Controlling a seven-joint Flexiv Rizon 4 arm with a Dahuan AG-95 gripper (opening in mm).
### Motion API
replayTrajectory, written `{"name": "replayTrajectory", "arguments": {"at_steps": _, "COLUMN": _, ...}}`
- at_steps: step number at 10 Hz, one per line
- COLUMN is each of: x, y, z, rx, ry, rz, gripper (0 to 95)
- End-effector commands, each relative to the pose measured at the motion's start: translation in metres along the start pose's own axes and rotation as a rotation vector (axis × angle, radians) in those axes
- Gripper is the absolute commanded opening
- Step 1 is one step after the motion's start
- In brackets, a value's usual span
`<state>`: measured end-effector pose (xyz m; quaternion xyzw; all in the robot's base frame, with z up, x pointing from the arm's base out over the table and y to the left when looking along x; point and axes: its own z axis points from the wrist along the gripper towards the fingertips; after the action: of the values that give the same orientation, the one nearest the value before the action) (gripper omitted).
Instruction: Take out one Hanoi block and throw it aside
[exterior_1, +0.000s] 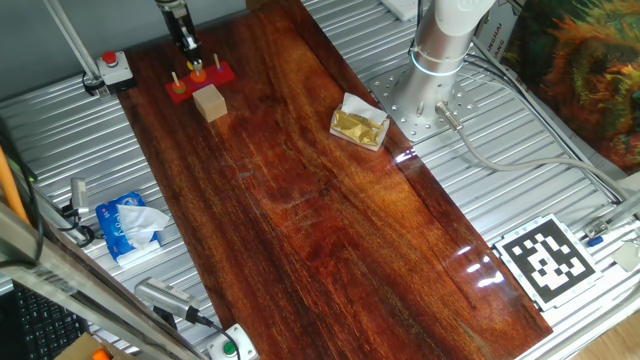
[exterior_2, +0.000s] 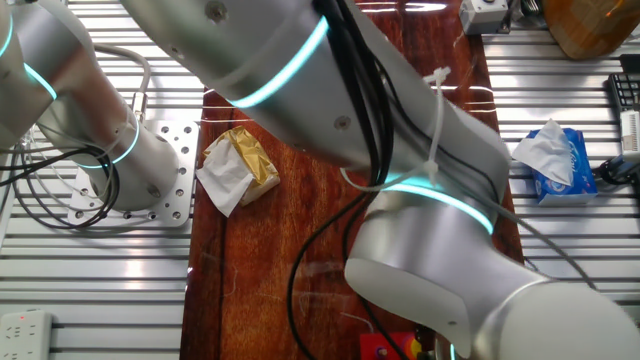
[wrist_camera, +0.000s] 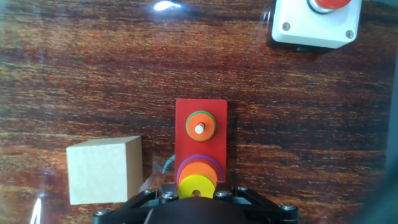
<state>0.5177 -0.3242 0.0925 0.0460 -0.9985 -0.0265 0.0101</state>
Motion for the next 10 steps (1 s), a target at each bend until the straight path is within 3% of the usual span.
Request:
{"name": "replayTrajectory", "arguments": {"at_steps": 1, "x": 0.001, "y": 0.000, "z": -0.001, "rx": 0.001, "ry": 0.001, "rz": 0.000, "gripper": 19.0}}
{"name": "replayTrajectory", "arguments": {"at_steps": 4, "x": 0.001, "y": 0.002, "z": -0.001, "rx": 0.000, "ry": -0.002, "rz": -0.002, "gripper": 19.0}}
{"name": "replayTrajectory", "arguments": {"at_steps": 10, "x": -0.005, "y": 0.021, "z": -0.001, "rx": -0.001, "ry": -0.009, "rz": 0.013, "gripper": 19.0}}
